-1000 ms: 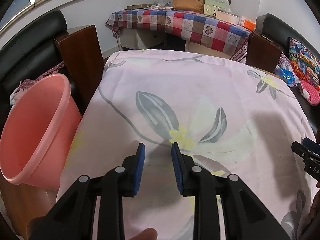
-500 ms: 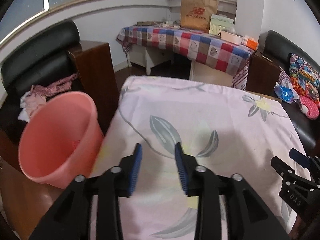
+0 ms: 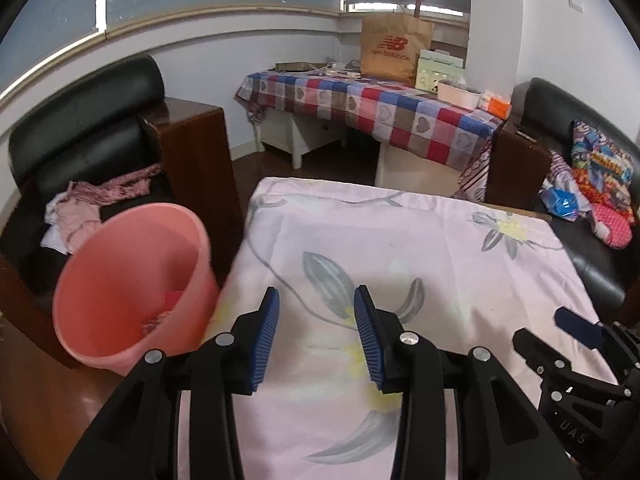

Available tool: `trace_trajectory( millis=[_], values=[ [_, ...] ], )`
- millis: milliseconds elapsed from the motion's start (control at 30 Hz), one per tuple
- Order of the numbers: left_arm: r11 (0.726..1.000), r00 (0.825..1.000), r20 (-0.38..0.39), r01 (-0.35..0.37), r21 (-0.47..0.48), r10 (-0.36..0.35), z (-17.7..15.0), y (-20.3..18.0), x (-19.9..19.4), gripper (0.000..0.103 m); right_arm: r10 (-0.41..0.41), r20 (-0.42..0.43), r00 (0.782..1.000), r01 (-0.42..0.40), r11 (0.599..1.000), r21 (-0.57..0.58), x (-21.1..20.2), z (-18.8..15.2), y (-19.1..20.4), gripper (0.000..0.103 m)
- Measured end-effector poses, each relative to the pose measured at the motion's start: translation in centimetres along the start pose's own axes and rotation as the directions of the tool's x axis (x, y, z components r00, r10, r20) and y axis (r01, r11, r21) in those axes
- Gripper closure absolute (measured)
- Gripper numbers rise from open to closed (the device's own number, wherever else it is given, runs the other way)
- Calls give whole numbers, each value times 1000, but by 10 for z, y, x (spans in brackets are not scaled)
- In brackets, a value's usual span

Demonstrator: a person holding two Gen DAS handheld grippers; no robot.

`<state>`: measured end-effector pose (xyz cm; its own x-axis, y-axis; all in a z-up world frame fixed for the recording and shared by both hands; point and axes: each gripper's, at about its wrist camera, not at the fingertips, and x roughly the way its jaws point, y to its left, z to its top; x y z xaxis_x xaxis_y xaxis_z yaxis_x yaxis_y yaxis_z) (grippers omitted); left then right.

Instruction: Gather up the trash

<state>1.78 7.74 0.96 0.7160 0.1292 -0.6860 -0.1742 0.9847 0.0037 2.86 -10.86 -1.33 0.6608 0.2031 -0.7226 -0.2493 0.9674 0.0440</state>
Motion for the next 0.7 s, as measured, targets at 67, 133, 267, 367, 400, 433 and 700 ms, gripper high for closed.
trace_trajectory(
  millis=[67,133,267,367,400,433,700],
  values=[
    [1000,1000,6,17,9,-17,1,0,-5,68,-6,8,1000,6,1000,-1,-2,1,2,42],
    [1000,1000,17,18,21,-19,1,-2,-9,68,-8,16,1000,8,1000,1,-3,1,2,42],
    [999,999,27,31,41,-32,1,-5,-15,70,-17,18,1000,17,1000,-3,-5,2,4,42],
    [998,999,38,36,53,-38,1,-9,-19,71,-32,20,999,32,999,-15,-6,0,6,42],
    [998,998,39,38,56,-40,2,-10,-19,71,-34,20,999,34,999,-16,-6,1,6,42],
    [997,998,40,41,58,-43,2,-11,-20,71,-35,20,999,36,999,-16,-7,0,6,42],
    [997,998,35,53,60,-56,0,-13,-21,71,-47,14,999,47,999,-12,-8,0,5,42]
  ],
)
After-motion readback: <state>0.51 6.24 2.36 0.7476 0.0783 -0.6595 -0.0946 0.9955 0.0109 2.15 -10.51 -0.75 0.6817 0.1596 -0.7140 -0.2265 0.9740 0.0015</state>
